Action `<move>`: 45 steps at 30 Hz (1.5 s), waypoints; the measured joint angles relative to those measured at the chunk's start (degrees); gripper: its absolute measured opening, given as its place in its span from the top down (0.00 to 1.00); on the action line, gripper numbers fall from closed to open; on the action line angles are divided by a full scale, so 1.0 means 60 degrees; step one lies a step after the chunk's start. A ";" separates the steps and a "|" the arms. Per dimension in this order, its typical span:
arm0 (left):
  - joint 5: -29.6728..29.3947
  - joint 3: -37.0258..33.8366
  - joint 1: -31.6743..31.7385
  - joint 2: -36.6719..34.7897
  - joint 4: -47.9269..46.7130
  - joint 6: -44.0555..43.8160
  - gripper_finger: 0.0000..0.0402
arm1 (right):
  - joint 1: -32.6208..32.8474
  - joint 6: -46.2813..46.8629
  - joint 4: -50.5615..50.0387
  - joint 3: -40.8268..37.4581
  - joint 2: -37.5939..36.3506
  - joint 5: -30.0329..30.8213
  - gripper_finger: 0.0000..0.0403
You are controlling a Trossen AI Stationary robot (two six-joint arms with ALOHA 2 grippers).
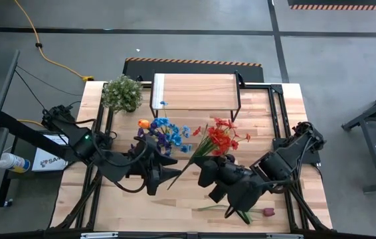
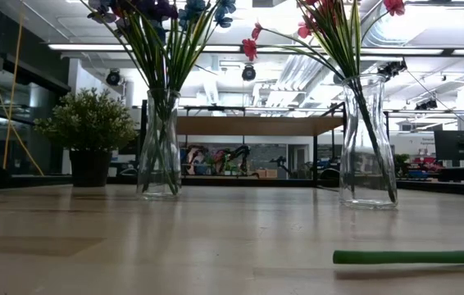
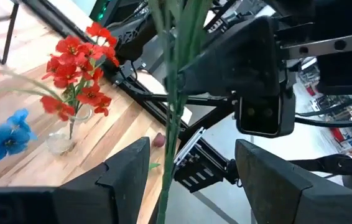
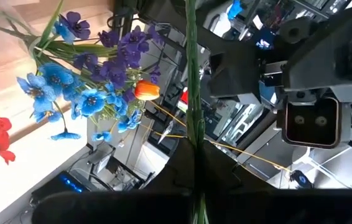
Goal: Pick and place flowers into a vace then onto a shelf
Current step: Put the red flowers into the right transparent vase
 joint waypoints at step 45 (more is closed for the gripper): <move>0.0976 0.0004 0.0685 0.0328 -0.0488 -0.1003 0.63 | -0.0219 -0.0273 0.0523 -0.0004 -0.0018 -0.0463 1.00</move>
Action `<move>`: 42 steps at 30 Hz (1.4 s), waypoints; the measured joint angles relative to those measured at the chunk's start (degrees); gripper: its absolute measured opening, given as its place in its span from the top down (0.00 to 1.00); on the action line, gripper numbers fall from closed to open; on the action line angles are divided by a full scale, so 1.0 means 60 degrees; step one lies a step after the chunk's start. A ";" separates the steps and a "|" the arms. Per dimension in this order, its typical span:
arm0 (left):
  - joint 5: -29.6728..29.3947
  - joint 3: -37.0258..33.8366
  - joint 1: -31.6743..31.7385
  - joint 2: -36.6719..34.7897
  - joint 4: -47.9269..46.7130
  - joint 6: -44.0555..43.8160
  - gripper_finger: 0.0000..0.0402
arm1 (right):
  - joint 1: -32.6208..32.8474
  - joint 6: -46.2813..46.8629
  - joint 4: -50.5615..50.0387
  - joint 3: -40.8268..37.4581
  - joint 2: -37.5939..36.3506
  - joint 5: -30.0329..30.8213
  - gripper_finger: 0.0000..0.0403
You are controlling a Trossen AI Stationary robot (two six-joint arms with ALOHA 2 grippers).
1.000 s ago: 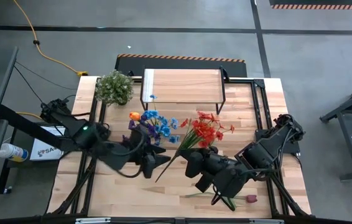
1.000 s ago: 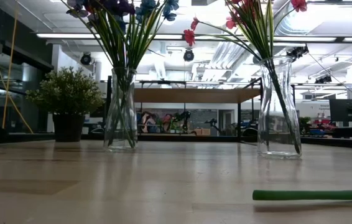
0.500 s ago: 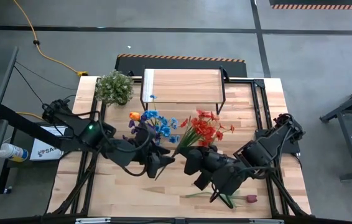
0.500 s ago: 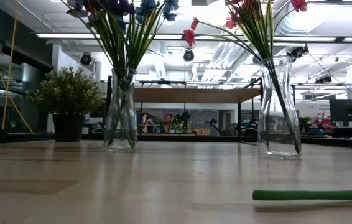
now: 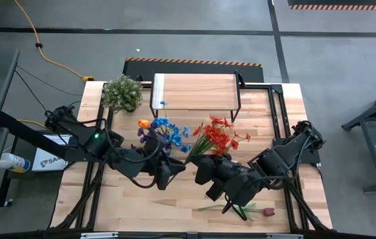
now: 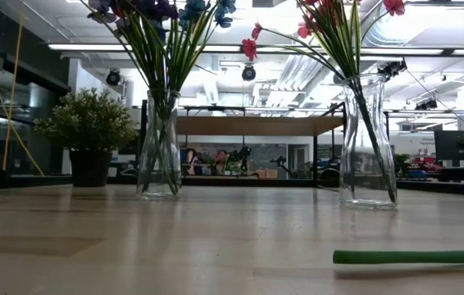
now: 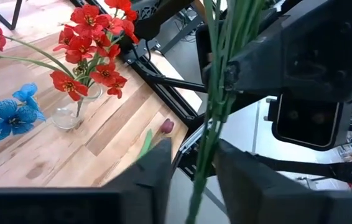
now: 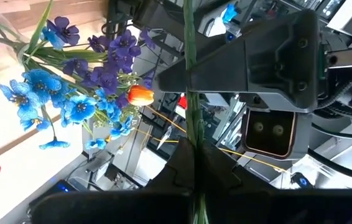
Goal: Pick and place flowers into a vace then onto a shelf
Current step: Put the red flowers into the right transparent vase
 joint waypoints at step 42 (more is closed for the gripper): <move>-0.1083 -0.0011 0.0000 -0.0004 0.0147 0.1288 0.90 | 0.0545 0.3312 -0.0685 0.0007 0.0026 0.0741 0.69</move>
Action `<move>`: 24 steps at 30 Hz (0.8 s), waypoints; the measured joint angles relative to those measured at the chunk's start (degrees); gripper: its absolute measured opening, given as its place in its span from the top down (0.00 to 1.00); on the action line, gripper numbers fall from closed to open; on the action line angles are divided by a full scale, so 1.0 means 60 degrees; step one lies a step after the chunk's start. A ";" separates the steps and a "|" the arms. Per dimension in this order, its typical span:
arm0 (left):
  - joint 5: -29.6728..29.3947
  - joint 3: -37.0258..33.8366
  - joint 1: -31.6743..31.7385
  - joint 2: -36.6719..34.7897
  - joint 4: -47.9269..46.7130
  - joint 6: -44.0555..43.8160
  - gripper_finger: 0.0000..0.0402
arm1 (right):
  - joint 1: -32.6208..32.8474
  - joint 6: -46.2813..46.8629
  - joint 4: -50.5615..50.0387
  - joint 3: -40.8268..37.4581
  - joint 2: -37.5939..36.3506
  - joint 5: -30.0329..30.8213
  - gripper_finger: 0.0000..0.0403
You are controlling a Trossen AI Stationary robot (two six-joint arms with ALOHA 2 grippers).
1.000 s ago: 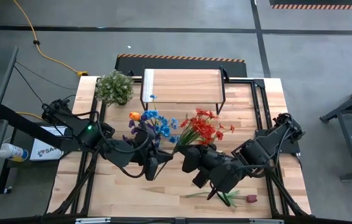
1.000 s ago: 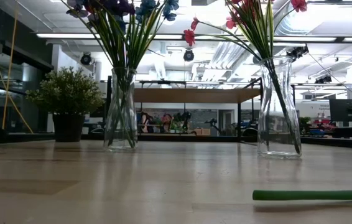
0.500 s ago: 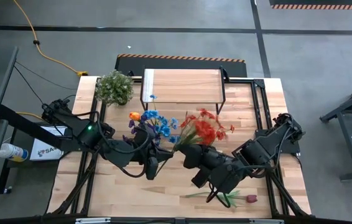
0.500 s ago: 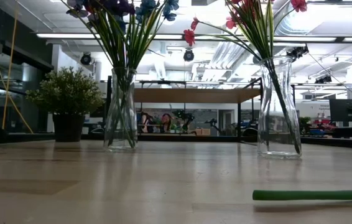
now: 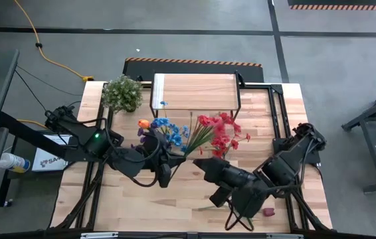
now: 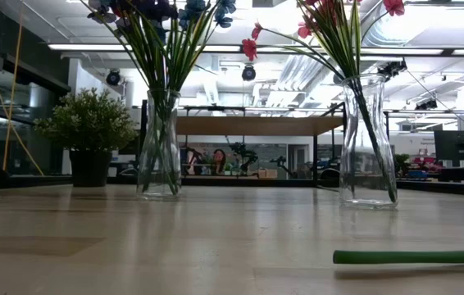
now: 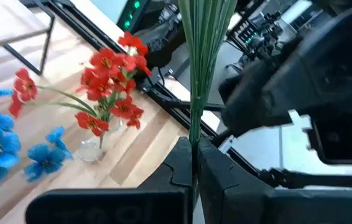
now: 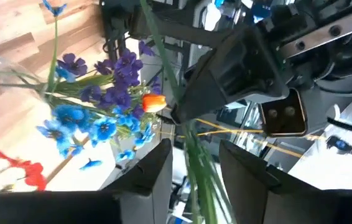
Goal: Pick and place flowers into a vace then onto a shelf
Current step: Put the red flowers into the right transparent vase
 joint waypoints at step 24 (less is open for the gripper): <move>-0.1570 0.0007 -0.0007 -0.0125 0.3314 0.4950 0.90 | 0.0307 0.7591 -0.4581 0.0000 -0.1549 0.1977 0.69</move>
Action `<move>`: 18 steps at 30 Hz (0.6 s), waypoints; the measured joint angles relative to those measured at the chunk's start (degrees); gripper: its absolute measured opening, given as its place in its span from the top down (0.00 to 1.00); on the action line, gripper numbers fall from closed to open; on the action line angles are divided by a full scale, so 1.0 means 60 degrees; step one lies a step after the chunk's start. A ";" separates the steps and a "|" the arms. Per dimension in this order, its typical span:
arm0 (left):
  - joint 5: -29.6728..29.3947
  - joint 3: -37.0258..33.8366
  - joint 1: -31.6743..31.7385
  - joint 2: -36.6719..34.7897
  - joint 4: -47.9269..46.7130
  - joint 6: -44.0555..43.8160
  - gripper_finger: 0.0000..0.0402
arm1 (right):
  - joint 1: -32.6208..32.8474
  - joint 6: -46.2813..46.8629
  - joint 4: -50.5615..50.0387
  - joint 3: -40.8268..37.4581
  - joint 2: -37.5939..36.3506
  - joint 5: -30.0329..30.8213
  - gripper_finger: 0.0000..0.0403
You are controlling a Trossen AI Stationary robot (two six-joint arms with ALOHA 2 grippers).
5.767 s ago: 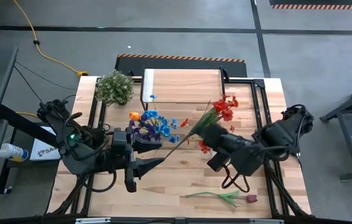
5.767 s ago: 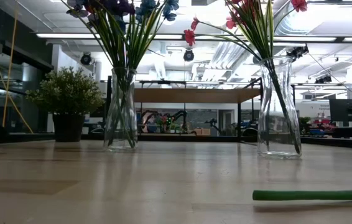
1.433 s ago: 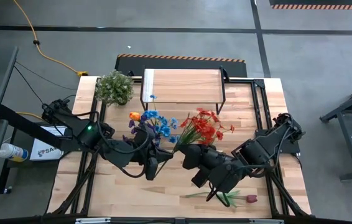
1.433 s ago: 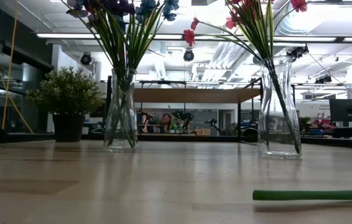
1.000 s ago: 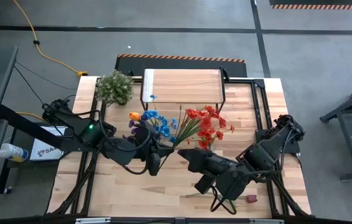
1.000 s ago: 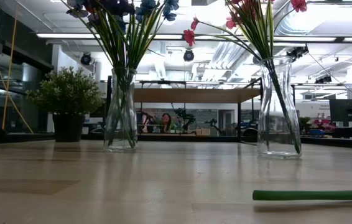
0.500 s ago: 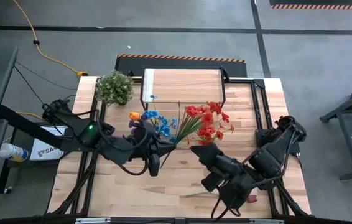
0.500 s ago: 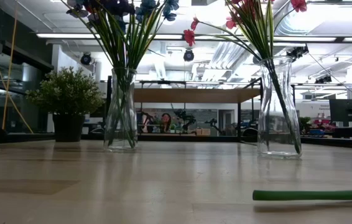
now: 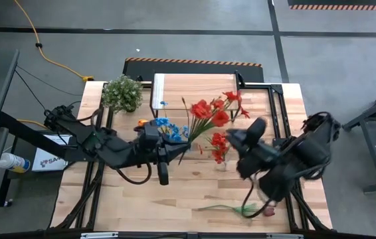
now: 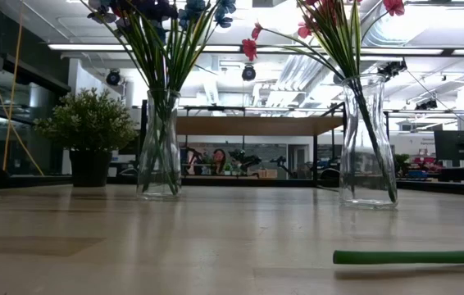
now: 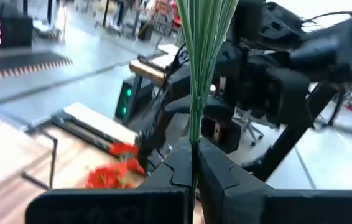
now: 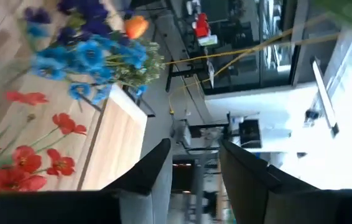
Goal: Pick and place flowers into a vace then onto a shelf
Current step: Put the red flowers into the right transparent vase
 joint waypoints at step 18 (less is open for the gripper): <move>-0.0043 0.0000 0.0007 0.0112 0.2852 0.3744 0.90 | -0.0906 0.4112 0.1443 0.0000 -0.3135 -0.3618 0.69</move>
